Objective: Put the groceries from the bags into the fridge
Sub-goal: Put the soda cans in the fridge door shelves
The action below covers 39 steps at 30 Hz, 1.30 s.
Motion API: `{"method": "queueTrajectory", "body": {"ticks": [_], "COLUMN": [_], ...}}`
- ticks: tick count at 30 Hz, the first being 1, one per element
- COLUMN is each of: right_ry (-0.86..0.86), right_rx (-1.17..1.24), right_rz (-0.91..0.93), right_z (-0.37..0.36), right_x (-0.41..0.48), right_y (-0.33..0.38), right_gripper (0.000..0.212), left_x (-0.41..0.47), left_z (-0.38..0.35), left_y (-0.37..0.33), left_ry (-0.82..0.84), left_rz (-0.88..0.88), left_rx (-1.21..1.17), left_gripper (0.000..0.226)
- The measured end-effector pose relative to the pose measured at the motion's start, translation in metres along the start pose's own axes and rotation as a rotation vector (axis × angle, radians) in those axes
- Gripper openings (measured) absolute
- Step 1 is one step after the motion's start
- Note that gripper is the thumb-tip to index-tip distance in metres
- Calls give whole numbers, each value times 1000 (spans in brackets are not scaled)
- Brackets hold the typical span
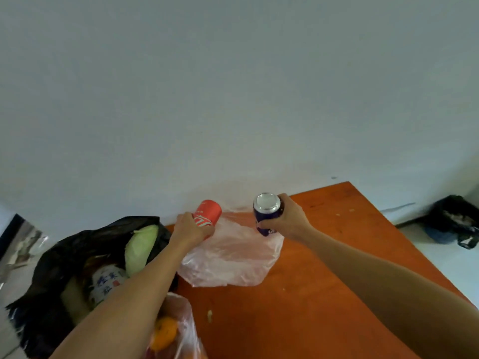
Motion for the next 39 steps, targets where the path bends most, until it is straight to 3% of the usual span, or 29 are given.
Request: {"method": "queueTrajectory", "body": {"ticks": [3,7,10,17,24,29,33,39], "right_ry": [-44,-138,-223,-392,-681,-877,-1031,-1231], "right_rx": [11,77,126,129,75,38,57,54], "right_rz": [-12,-27,-6,29,-131,-296,-423,-602], "right_z": [10,21,38,113,205,266,306,341], "right_x": [-24,-48,-71,-157,-304,-452,-577,-731], "right_y": [-3,-4,-5,-38,-129,-201,-256,-316], "right_gripper": [74,74,68,70,62,70,60,56], "left_x": [-16,-35,-49,-88,-171,-268,-363,-489], "left_z": [4,8,3,-55,-176,-290,-387,-511], "left_y": [-8,-35,-66,-170,-283,-369,-423,-485], "left_ry": [1,26,43,82,217,358,513,701], "left_rz": [-34,-122,-245,-606,-920,-1121,-1256,-1412], "left_rx": [239,154,129,335,508,492,451,480], "left_gripper": [79,78,65,46,42,39,48,37]}}
Point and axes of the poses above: each hand's wrist, its own x-axis towards the middle knuckle, its own z-axis out of the back of the hand, y = z × x, the point moved 2 cm from there along x, towards the middle knuckle, and after that the axes turned 13 degrees about y, right-handed, at the moved point
